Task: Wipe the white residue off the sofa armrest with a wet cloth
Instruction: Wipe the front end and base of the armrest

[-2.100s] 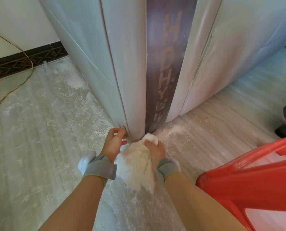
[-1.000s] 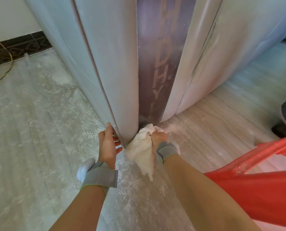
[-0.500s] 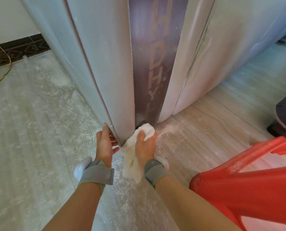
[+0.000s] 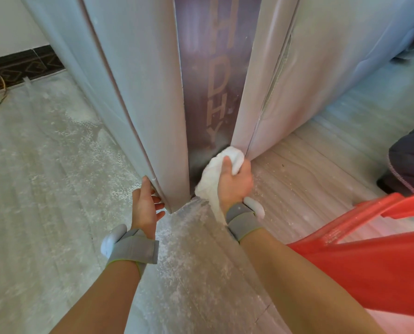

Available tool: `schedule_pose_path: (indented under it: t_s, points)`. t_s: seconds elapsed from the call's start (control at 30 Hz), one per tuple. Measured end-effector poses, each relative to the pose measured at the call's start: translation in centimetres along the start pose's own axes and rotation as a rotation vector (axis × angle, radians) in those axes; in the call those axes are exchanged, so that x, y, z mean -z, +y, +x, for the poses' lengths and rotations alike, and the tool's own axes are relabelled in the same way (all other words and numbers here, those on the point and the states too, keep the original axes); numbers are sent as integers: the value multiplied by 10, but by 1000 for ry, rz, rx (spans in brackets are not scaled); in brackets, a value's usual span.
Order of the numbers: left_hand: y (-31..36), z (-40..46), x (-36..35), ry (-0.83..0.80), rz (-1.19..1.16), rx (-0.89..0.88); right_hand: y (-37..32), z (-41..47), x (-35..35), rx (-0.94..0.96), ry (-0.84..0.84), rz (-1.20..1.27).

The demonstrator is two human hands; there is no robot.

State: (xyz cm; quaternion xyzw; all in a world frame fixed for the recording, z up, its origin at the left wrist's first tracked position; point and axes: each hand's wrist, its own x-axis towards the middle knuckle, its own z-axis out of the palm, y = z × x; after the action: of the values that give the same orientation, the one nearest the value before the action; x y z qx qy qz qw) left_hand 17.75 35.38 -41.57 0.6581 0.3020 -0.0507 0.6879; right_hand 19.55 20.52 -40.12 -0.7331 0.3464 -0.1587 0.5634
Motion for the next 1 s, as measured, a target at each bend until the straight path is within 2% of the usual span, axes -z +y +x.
schedule_pose_path:
  t_s: [0.07,0.13,0.23,0.33,0.43,0.83,1.0]
  points:
    - [-1,1,-2,16,9,-7,3,-6,-3,144,-12,-99]
    - [-2,2,-2,20,10,-11,8,-5,-7,191,-19,-158]
    - [-3,1,-2,27,3,-13,17,2,-12,20,-92,-180]
    - [-2,-2,-4,29,-6,-28,31,19,-14,-192,-313,-293]
    - [0,-2,-4,25,0,-19,37,27,-13,-257,-447,-364]
    - [12,-10,-7,33,1,65,-3,26,29,-252,-151,-99]
    - [21,-13,-5,10,8,160,-41,20,48,-182,-143,-29]
